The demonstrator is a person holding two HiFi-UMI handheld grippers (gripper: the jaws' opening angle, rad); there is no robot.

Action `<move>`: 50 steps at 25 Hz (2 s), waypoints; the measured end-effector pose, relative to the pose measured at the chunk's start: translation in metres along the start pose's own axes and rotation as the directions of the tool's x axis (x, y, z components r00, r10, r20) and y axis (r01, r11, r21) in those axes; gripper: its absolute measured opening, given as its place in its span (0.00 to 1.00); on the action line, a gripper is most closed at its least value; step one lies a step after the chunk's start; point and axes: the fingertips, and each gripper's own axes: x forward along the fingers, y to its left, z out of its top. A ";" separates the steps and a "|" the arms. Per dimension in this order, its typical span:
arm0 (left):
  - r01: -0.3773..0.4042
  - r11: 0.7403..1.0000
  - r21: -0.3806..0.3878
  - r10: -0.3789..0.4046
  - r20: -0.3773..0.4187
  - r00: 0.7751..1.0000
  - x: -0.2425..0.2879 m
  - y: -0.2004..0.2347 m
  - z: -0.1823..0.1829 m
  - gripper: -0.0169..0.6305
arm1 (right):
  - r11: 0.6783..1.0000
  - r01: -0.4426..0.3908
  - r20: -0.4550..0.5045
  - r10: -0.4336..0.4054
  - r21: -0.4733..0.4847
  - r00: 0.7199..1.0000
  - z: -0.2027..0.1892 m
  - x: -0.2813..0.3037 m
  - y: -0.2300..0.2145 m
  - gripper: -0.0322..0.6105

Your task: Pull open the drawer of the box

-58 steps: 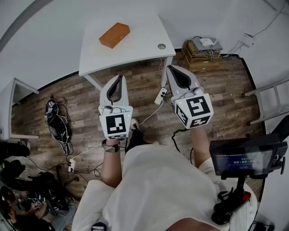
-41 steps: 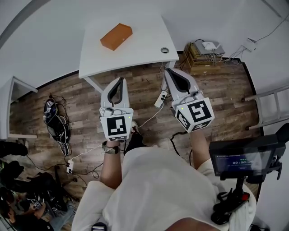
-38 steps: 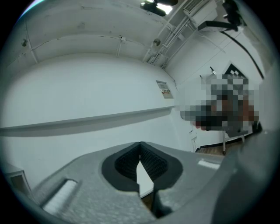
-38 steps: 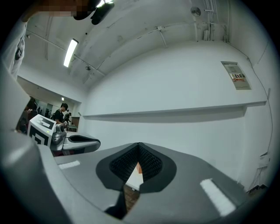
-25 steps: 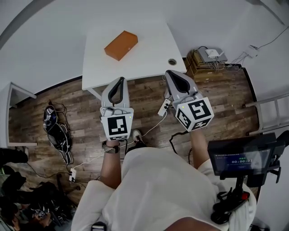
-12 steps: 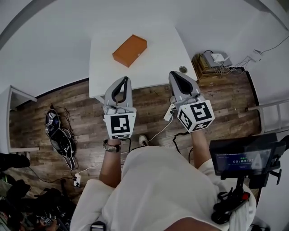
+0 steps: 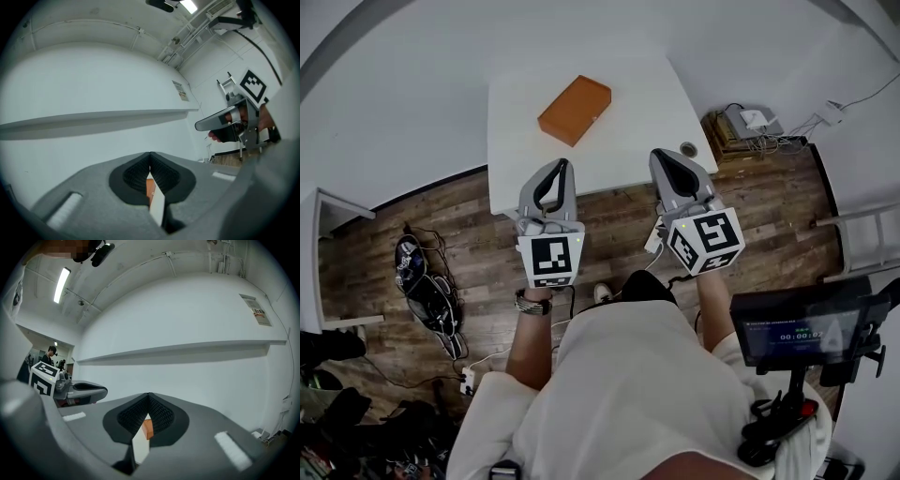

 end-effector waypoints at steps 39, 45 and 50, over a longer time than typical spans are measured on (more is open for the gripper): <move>-0.061 0.997 -0.052 0.048 -0.220 0.974 0.193 0.088 -0.125 0.09 | 0.991 -0.124 -0.189 0.131 0.049 0.973 -0.085 0.234 -0.091 0.14; -0.084 0.995 -0.062 0.065 -0.265 0.962 0.183 0.092 -0.143 0.10 | 0.987 -0.152 -0.225 0.159 0.045 0.961 -0.097 0.240 -0.080 0.15; -0.097 0.993 -0.070 0.071 -0.305 0.950 0.184 0.091 -0.162 0.10 | 0.984 -0.171 -0.275 0.176 0.042 0.945 -0.117 0.247 -0.078 0.16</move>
